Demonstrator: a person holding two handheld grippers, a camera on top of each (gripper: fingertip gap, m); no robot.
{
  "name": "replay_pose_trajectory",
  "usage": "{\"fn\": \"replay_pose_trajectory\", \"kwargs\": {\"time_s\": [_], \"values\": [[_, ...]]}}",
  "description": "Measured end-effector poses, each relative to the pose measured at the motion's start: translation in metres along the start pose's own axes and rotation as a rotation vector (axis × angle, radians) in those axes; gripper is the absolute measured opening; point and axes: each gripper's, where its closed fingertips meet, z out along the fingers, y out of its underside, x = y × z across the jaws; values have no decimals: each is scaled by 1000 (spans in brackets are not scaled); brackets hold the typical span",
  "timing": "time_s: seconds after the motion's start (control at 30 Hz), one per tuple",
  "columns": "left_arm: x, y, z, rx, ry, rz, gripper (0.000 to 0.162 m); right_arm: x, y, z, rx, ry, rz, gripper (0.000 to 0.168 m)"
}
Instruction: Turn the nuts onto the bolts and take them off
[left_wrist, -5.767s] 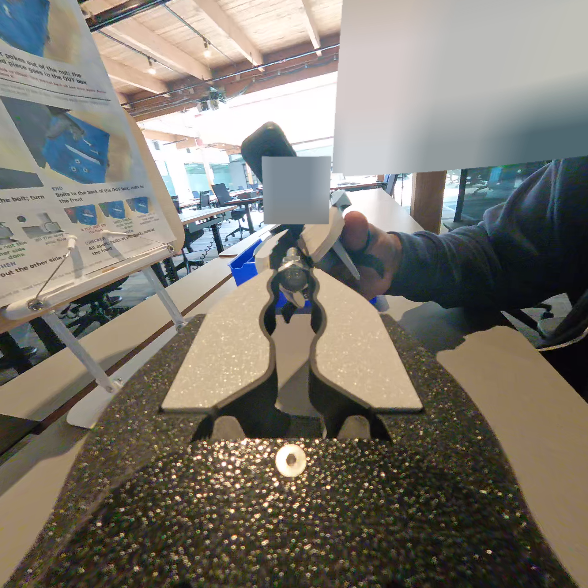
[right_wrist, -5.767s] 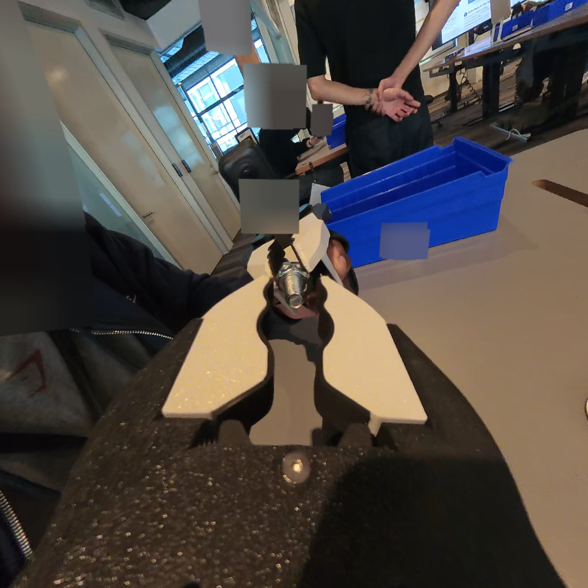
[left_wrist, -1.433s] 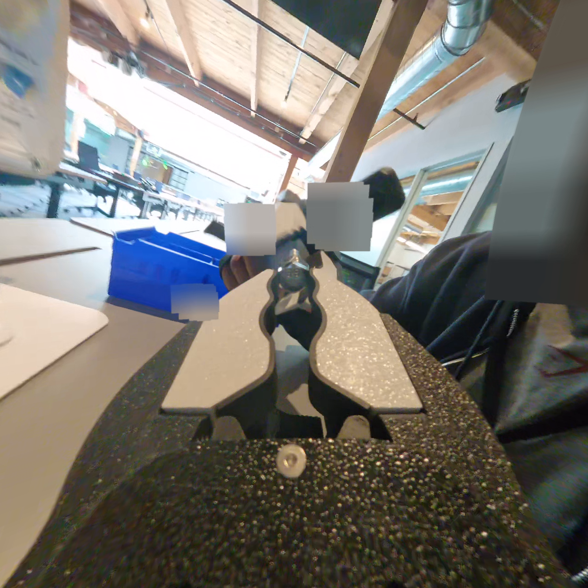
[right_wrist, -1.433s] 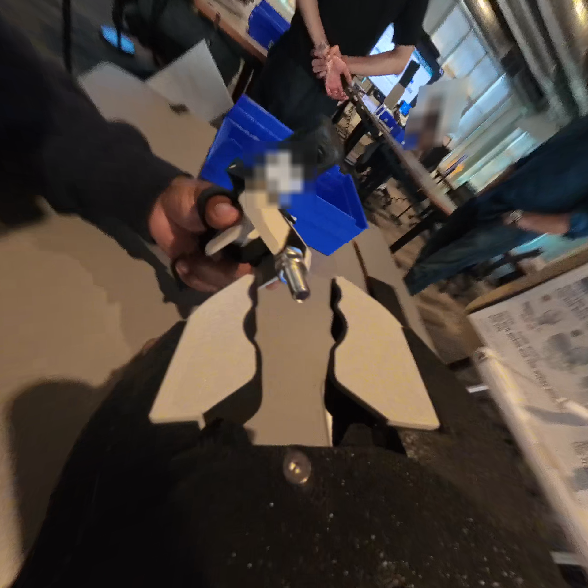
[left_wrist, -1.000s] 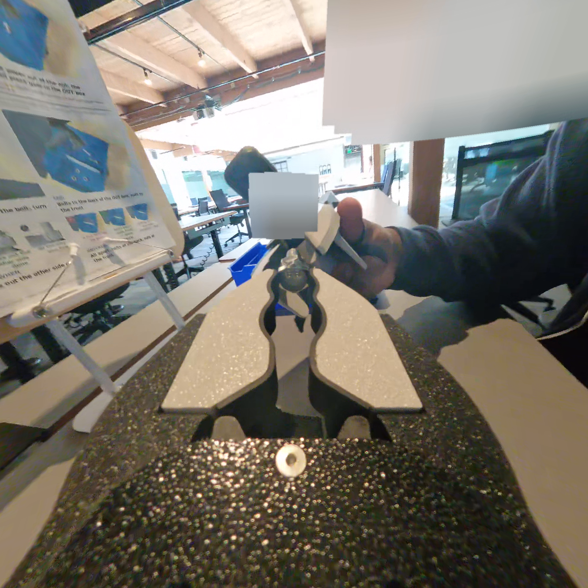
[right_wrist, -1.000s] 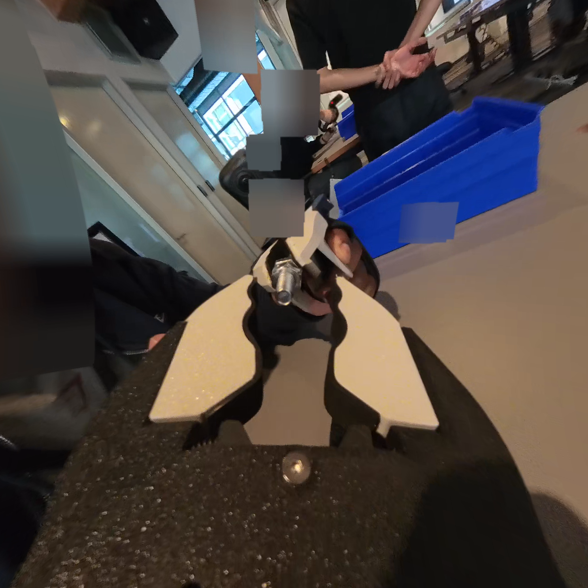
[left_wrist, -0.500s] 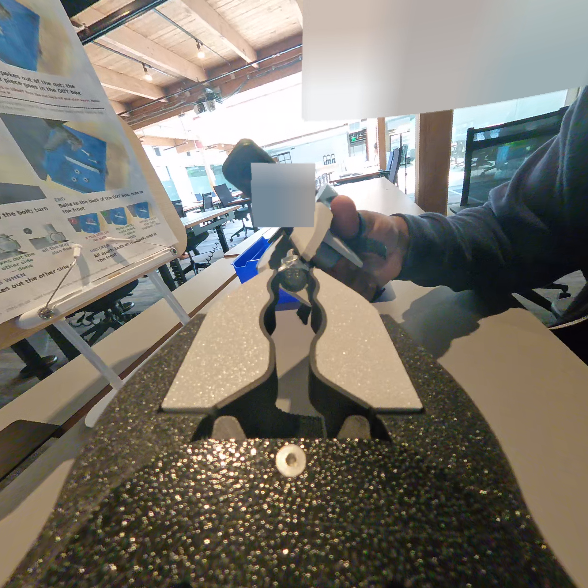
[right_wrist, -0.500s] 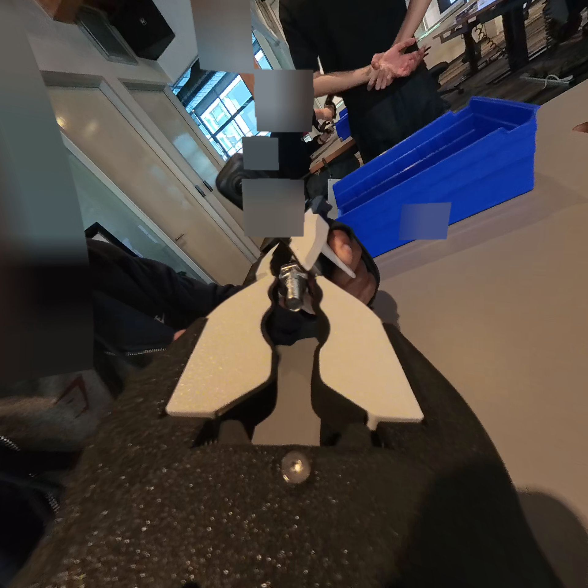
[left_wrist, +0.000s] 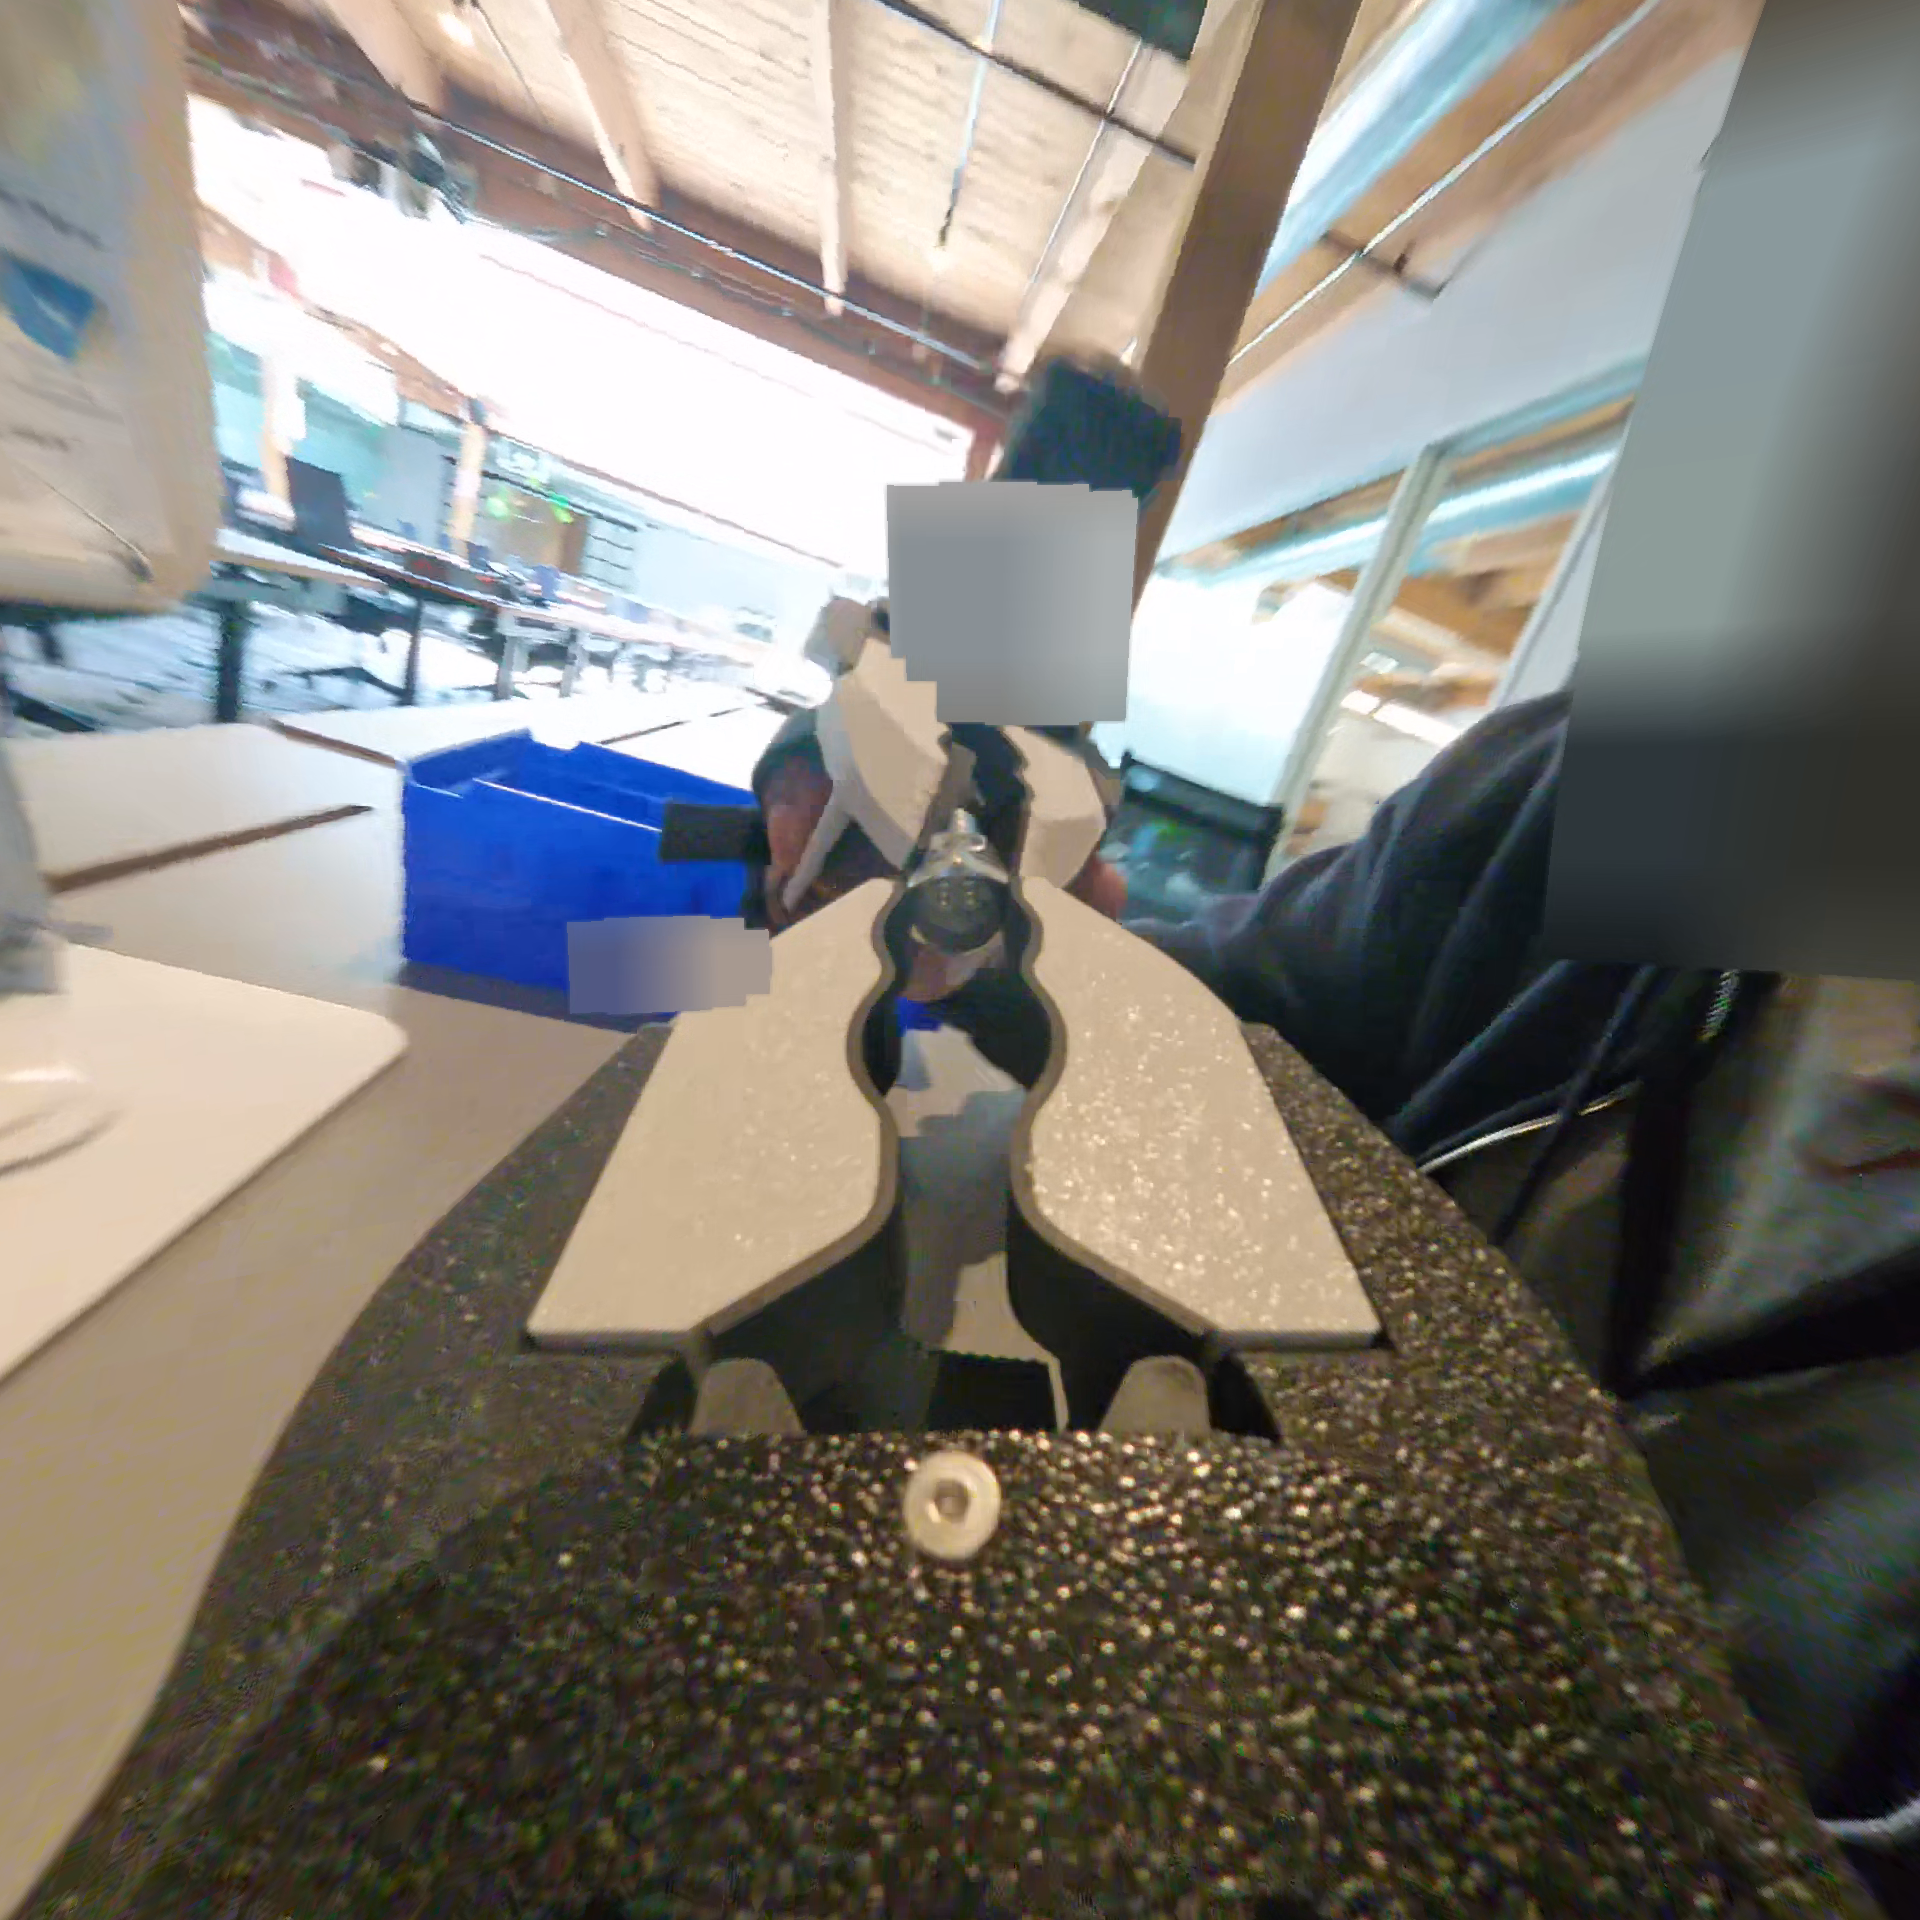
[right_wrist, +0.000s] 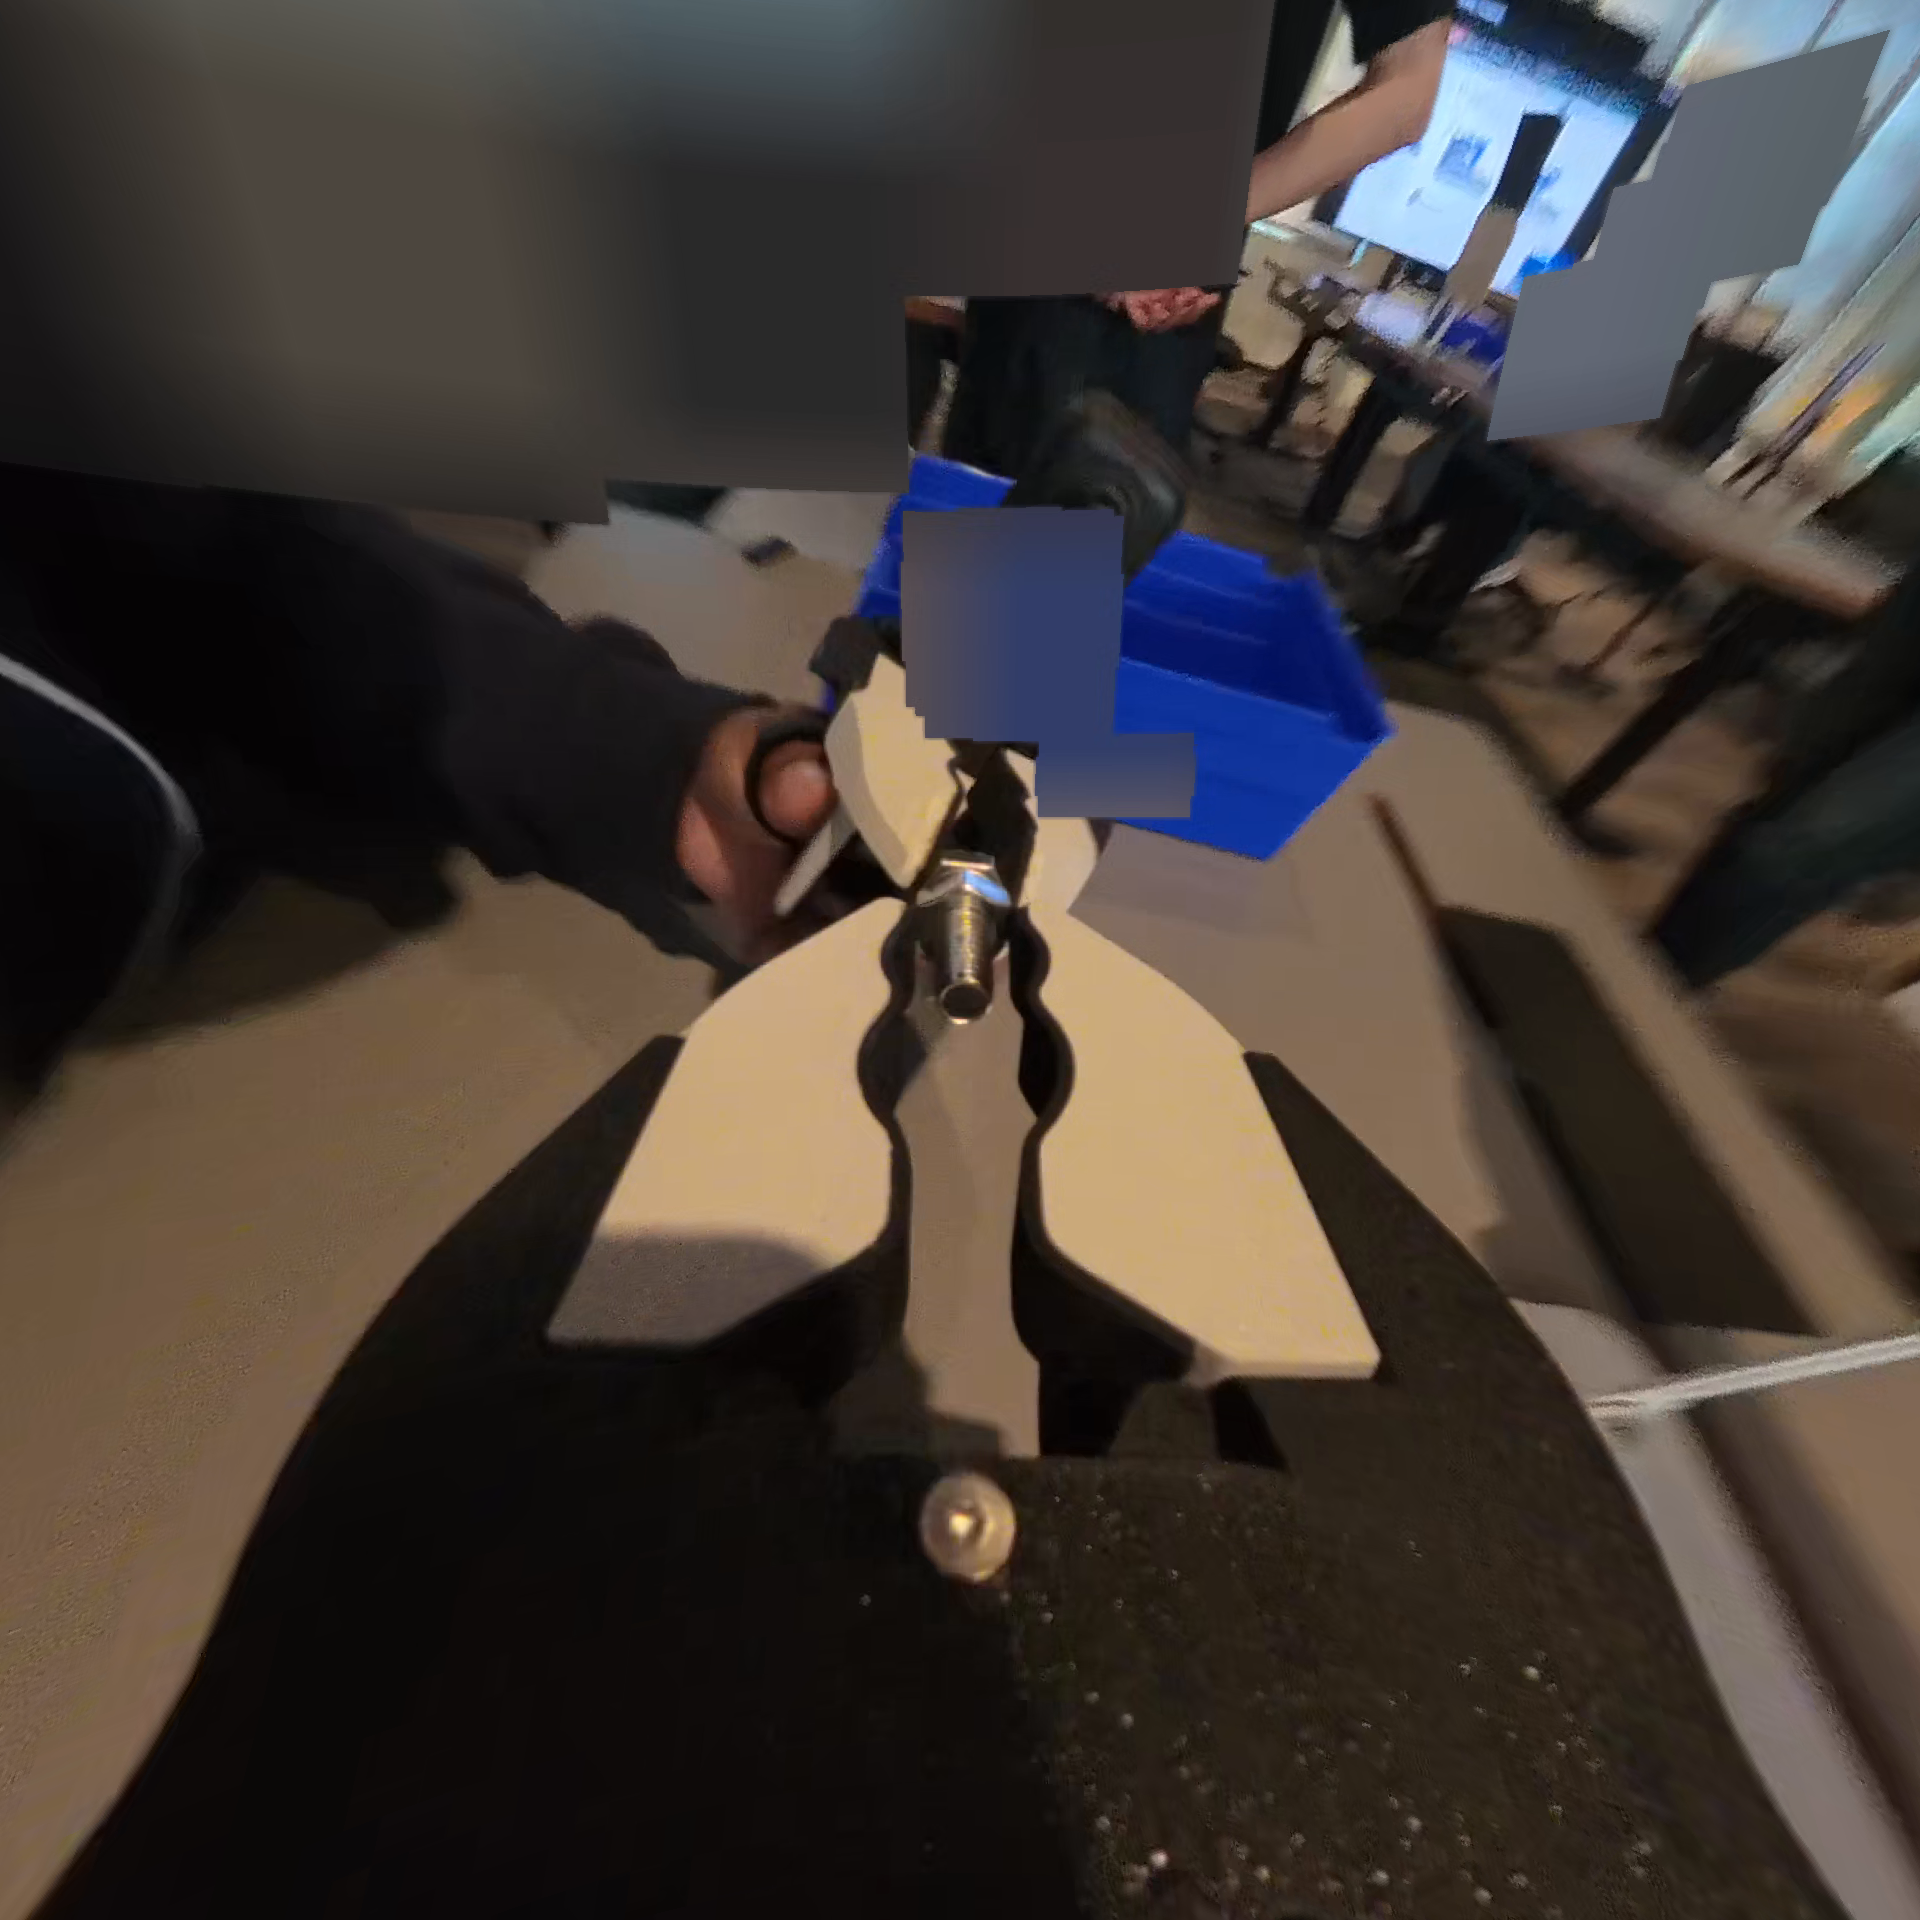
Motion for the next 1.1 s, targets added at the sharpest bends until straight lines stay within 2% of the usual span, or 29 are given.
{"fn": "replay_pose_trajectory", "kwargs": {"time_s": [0.1, 0.17, 0.2, 0.3, 0.33, 0.43, 0.47, 0.57, 0.73, 0.93, 1.1], "values": [[-1, 4, 1, 26, 67, -157, 16, -2, 5, -1, -85, 145, -393, 17], [-2, 5, 1, 36, 75, -193, 16, -1, 6, -2, -111, 218, -523, 17], [-4, 4, 1, 40, 57, -168, 16, -1, 6, -1, -103, 216, -490, 27], [-3, -5, -4, 32, -9, -18, 17, 9, 3, 1, -37, 160, -172, 66], [-2, -8, -5, 23, -38, 52, 16, 11, 0, 0, 7, 129, -55, 68], [-2, -14, -9, -27, -144, 274, 16, 19, -9, -5, 143, 17, 299, 57], [-2, -14, -9, -51, -174, 339, 16, 19, -11, -6, 177, -29, 401, 49], [0, -15, -8, -82, -234, 487, 16, 16, -13, -6, 229, -143, 613, 40], [0, -11, -6, -122, -267, 578, 16, 8, -10, 2, 198, -200, 729, 36], [2, -12, -6, -116, -263, 588, 17, 4, -12, 3, 199, -227, 744, 25], [2, -9, -4, -131, -260, 600, 17, 5, -11, 4, 197, -220, 752, 26]]}}
